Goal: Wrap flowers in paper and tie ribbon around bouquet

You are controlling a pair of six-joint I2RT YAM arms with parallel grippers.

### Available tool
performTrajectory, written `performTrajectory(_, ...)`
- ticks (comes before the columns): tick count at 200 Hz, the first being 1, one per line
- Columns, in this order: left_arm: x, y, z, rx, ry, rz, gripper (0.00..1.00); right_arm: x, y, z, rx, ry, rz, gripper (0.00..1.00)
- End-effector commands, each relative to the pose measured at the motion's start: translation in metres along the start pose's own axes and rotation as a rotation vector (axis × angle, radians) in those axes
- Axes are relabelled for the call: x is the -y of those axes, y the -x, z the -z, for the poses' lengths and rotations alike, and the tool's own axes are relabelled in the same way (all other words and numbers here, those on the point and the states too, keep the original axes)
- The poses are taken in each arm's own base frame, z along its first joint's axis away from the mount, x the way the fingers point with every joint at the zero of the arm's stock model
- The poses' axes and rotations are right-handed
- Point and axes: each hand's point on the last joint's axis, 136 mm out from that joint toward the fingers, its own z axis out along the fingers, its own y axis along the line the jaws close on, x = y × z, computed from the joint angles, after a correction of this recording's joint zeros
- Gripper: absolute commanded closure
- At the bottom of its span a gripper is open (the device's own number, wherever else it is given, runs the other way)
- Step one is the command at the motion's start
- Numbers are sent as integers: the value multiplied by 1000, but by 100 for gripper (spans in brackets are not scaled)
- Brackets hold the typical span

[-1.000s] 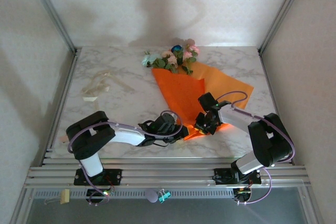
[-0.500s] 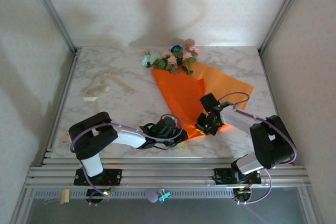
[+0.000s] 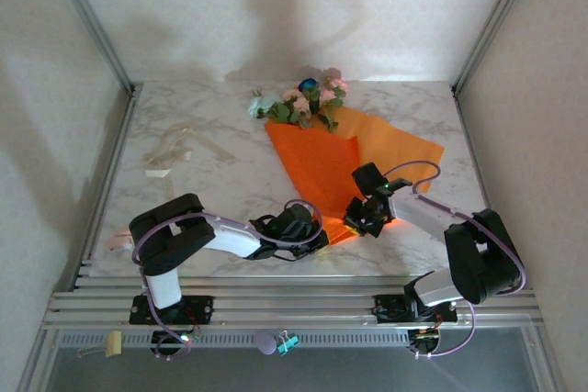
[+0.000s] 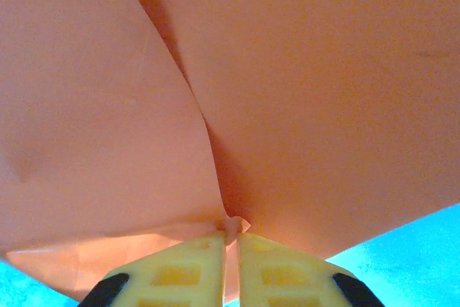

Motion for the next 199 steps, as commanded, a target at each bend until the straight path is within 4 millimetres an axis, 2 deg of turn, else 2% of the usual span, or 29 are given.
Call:
performTrajectory(1,12,0,7,8,-11,-28,100,3,3,16,31,-12,-2,84)
performTrajectory(9,13,0,8,3,-12,-31,99,1,2,22,39,-4,1,80)
performTrajectory(13,14,0,9,2,-12,-32,93,-1,2,26,43,3,5,78)
performTrajectory(19,13,0,10,3,-5,-31,76,-3,1,30,50,13,10,75)
performTrajectory(26,15,1,11,6,-1,-33,63,-5,0,35,57,26,15,72)
performTrajectory(34,17,3,14,9,0,-37,55,-10,-2,40,62,45,23,69)
performTrajectory(43,22,7,18,21,-7,-40,51,-15,-4,42,59,64,23,69)
performTrajectory(65,25,22,35,65,14,-29,51,-26,-3,44,59,101,14,72)
performTrajectory(94,23,52,59,126,21,3,56,-41,2,45,57,123,14,75)
performTrajectory(119,17,76,67,145,32,30,58,-35,3,39,44,80,15,70)
performTrajectory(144,27,93,57,138,31,6,59,-28,5,39,66,93,20,58)
performTrajectory(164,35,99,38,109,30,-15,62,-27,5,32,49,110,16,56)
performTrajectory(187,40,99,20,76,30,-21,66,-25,7,24,46,106,8,70)
performTrajectory(199,37,99,12,60,46,-22,66,-15,9,20,46,58,3,76)
